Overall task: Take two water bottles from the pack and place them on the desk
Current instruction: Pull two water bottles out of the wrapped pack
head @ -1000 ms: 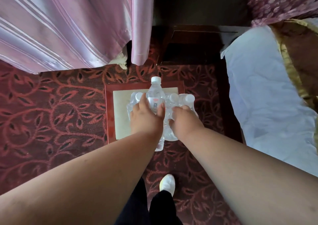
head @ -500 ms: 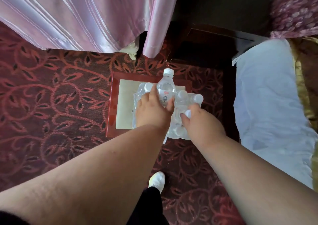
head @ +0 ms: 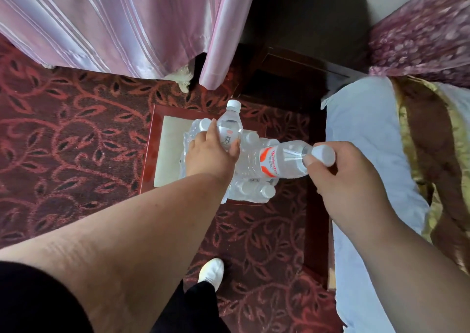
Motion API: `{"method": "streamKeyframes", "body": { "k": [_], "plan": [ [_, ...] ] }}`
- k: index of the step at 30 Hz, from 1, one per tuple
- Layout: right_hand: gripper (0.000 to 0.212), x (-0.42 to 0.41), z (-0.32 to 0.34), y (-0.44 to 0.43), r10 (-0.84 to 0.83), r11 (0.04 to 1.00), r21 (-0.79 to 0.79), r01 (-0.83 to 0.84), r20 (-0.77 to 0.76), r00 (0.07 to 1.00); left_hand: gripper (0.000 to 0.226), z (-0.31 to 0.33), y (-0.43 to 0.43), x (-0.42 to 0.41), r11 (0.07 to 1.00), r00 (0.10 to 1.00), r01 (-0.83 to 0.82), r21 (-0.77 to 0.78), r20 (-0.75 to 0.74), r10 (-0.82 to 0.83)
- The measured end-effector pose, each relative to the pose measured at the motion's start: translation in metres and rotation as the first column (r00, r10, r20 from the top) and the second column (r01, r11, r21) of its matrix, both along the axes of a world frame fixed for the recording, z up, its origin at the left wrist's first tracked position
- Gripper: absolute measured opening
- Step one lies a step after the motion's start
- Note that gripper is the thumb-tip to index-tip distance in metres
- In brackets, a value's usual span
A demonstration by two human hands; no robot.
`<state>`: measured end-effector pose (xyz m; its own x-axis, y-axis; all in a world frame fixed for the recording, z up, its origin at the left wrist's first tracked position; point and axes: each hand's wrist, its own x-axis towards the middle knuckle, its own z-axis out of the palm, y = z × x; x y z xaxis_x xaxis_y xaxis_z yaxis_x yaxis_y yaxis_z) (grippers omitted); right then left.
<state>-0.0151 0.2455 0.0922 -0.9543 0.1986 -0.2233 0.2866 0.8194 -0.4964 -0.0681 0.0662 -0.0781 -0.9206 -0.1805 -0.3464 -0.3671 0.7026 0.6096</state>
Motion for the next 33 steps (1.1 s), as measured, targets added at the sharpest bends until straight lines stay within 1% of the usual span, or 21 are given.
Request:
{"method": "streamKeyframes", "body": {
  "k": [3,5,7,10,12,14,16,18,19,21,22,24,26,27,29,30,31,33],
  "plan": [
    [0.020,-0.005,0.016,0.005,-0.014,0.997,-0.071,0.007,-0.100,0.995,0.078,0.000,-0.001,0.000,1.000,1.000,0.007,0.007,-0.001,-0.007],
    [0.016,-0.013,0.022,0.006,0.005,0.992,-0.123,-0.022,-0.138,0.990,0.077,0.000,-0.001,0.000,1.000,1.000,0.006,0.018,-0.002,-0.006],
    [0.015,-0.024,0.021,0.002,0.003,0.976,-0.215,-0.033,-0.138,0.990,0.077,0.000,-0.001,0.000,1.000,1.000,0.006,0.021,0.001,-0.006],
    [0.020,-0.051,-0.004,-0.005,-0.119,0.941,-0.328,0.088,-0.075,0.990,0.077,0.002,-0.002,0.000,1.000,1.000,0.011,0.019,0.008,-0.011],
    [0.023,-0.074,-0.030,-0.009,-0.175,0.933,-0.318,0.168,0.008,0.985,0.077,0.002,-0.002,0.000,1.000,1.000,0.009,0.024,0.007,-0.009],
    [0.033,-0.095,-0.054,-0.020,-0.163,0.950,-0.259,0.176,0.072,0.984,0.077,0.001,-0.001,-0.001,1.000,1.000,0.003,0.028,0.007,-0.003],
    [0.049,-0.112,-0.080,-0.035,-0.180,0.964,-0.187,0.188,0.060,0.982,0.077,-0.002,0.000,0.000,1.000,1.000,0.000,0.029,0.007,0.000],
    [0.044,-0.128,-0.104,-0.049,-0.233,0.958,-0.150,0.246,0.098,0.968,0.078,-0.004,-0.001,0.001,0.999,1.000,0.003,0.033,0.001,-0.003],
    [0.042,-0.134,-0.116,-0.054,-0.259,0.950,-0.139,0.281,0.159,0.953,0.079,-0.005,-0.002,0.000,0.999,1.000,0.004,0.035,-0.005,-0.004],
    [0.042,-0.142,-0.137,-0.059,-0.260,0.950,-0.094,0.296,0.283,0.923,0.082,-0.006,-0.003,0.000,0.999,1.000,0.005,0.043,-0.011,-0.005],
    [0.043,-0.143,-0.146,-0.060,-0.282,0.945,-0.074,0.319,0.314,0.907,0.084,-0.007,-0.004,0.000,0.999,1.000,0.007,0.048,-0.010,-0.006],
    [0.043,-0.141,-0.154,-0.059,-0.357,0.910,-0.106,0.400,0.288,0.889,0.086,-0.007,-0.004,0.000,0.999,1.000,0.012,0.045,-0.007,-0.012],
    [0.044,-0.135,-0.153,-0.057,-0.425,0.867,-0.186,0.463,0.212,0.880,0.086,-0.008,-0.004,0.000,0.999,1.000,0.019,0.036,-0.003,-0.019],
    [0.048,-0.129,-0.151,-0.053,-0.470,0.832,-0.232,0.504,0.185,0.863,0.085,-0.008,-0.004,0.000,0.999,1.000,0.023,0.035,0.002,-0.023],
    [0.052,-0.111,-0.143,-0.043,-0.572,0.710,-0.350,0.611,0.217,0.791,0.084,-0.009,-0.004,0.000,0.999,0.999,0.029,0.038,0.013,-0.030],
    [0.054,-0.097,-0.139,-0.039,-0.580,0.672,-0.386,0.632,0.257,0.773,0.084,-0.009,-0.004,0.000,0.999,0.999,0.031,0.040,0.018,-0.032],
    [0.055,-0.081,-0.138,-0.036,-0.535,0.685,-0.394,0.613,0.301,0.790,0.083,-0.009,-0.005,0.000,0.998,0.999,0.030,0.047,0.022,-0.031],
    [0.053,-0.047,-0.142,-0.036,-0.357,0.758,-0.402,0.513,0.403,0.843,0.083,-0.006,-0.006,-0.001,0.997,0.999,0.017,0.078,0.038,-0.020]
  ]
}}
